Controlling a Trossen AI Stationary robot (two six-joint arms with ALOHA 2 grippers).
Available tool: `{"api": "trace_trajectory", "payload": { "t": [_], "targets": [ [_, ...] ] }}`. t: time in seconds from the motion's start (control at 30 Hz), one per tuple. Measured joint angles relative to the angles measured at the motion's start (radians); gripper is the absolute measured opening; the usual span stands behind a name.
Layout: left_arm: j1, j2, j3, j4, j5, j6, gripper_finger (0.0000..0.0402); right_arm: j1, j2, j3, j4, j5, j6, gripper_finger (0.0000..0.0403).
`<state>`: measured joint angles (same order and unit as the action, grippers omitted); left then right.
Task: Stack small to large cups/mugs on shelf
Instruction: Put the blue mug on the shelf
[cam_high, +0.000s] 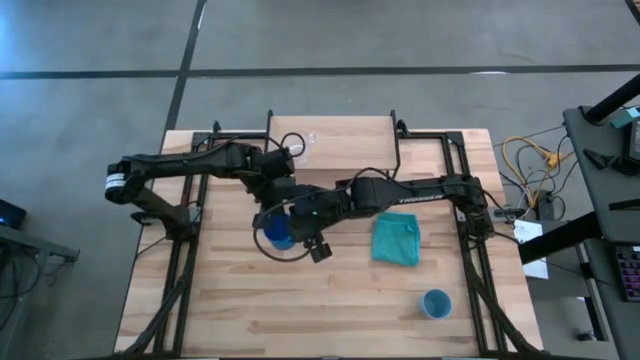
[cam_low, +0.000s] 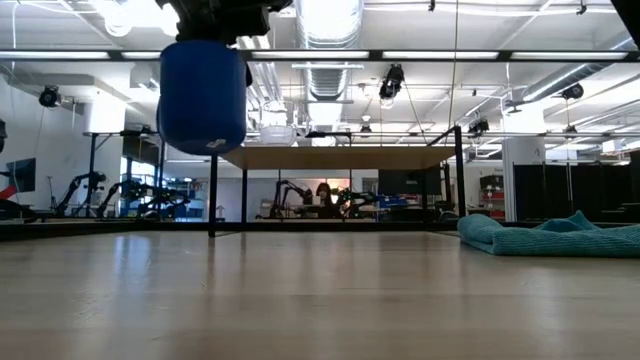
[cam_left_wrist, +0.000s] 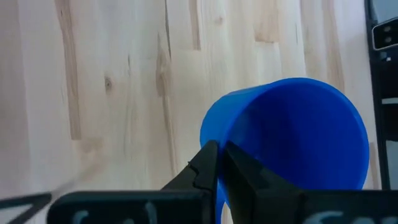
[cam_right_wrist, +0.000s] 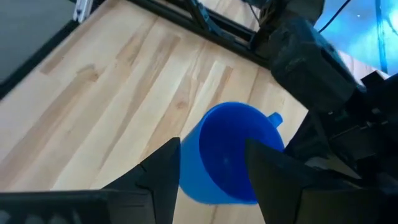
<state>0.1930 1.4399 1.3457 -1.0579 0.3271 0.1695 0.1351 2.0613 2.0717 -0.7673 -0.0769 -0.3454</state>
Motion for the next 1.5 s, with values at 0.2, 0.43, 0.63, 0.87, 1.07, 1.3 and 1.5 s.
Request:
{"api": "trace_trajectory", "payload": {
  "t": [0.2,0.43,0.63,0.87,1.07,1.3,1.5],
  "targets": [
    [0.010,-0.027,0.007,0.087,0.005,-0.001,0.0001,0.026,-0.013,0.052,-0.026,0.104,-0.018,0.0171],
    [0.060,-0.027,0.008,0.085,-0.004,-0.007,0.0001,0.048,-0.021,0.116,-0.209,0.178,0.085,0.0171],
    [0.062,-0.028,0.057,0.087,-0.005,-0.007,0.0001,0.063,0.004,0.111,-0.195,0.209,0.037,0.0171],
    [0.063,-0.024,0.091,0.053,-0.011,-0.004,0.0001,0.071,0.032,0.110,-0.196,0.302,-0.076,0.0171],
    [0.063,-0.021,0.090,0.011,-0.007,-0.006,0.0001,0.078,0.032,0.110,-0.194,0.358,-0.152,0.0171],
    [0.063,-0.020,0.089,0.012,-0.008,-0.006,0.0001,0.078,0.032,0.110,-0.193,0.368,-0.146,0.0171],
    [0.062,-0.020,0.087,0.011,-0.017,-0.006,0.0001,0.084,0.032,0.111,-0.192,0.399,-0.146,0.0171]
  ]
}}
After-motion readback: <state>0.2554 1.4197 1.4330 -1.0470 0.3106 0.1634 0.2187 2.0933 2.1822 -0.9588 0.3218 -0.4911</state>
